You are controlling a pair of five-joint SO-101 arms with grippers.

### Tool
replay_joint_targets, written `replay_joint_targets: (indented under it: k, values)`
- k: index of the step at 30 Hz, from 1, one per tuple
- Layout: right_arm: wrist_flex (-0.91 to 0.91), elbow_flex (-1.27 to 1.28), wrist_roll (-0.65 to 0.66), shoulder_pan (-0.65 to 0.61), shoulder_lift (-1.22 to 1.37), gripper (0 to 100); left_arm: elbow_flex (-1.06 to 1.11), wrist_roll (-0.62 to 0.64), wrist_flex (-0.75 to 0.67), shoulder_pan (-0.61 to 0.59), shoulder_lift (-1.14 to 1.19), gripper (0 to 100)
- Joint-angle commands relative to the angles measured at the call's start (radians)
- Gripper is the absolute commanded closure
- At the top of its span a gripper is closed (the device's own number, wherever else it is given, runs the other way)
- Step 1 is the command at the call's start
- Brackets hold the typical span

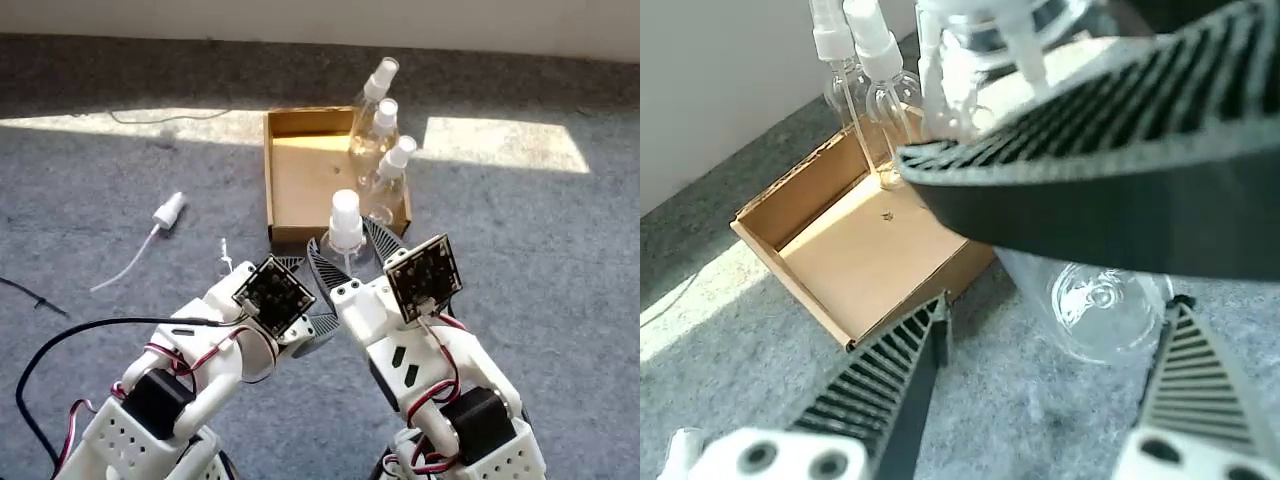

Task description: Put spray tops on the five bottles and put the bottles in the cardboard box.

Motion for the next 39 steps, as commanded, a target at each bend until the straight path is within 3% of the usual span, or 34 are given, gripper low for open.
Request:
replay_joint_targets:
  k: [1, 8, 12, 17, 20, 24, 31, 34, 39]
  values:
    - [0.008, -0.004, -0.006, -0.005, -0.01, 99.5, -0.007, -0.008, -0.034, -0.059, -0.005, 70]
    - [-0.159, -0.01, 0.018, 0.041, 0.061, 99.5, 0.001, -0.005, -0.028, -0.056, -0.016, 70]
    - [-0.363, -0.033, 0.069, 0.108, 0.351, 99.5, 0.031, -0.005, -0.015, -0.059, -0.018, 70]
    - [-0.622, -0.297, 0.072, 0.137, 0.799, 99.5, 0.105, -0.009, -0.018, -0.073, -0.018, 70]
    - [-0.667, -0.501, 0.072, 0.14, 1.032, 99.5, 0.107, -0.009, -0.021, -0.18, -0.018, 70]
    - [-0.667, -0.74, 0.072, 0.139, 1.285, 99.5, 0.076, -0.009, -0.094, -0.429, -0.018, 70]
    - [-0.671, -0.989, 0.035, 0.154, 1.549, 99.5, 0.067, -0.002, -0.203, -0.812, -0.015, 70]
    - [-0.72, -1.029, -0.087, 0.16, 1.615, 99.5, 0.077, 0.02, -0.219, -0.866, -0.008, 70]
    - [-0.834, -1.032, -0.106, 0.168, 1.702, 99.5, 0.105, 0.041, -0.224, -0.825, -0.016, 70]
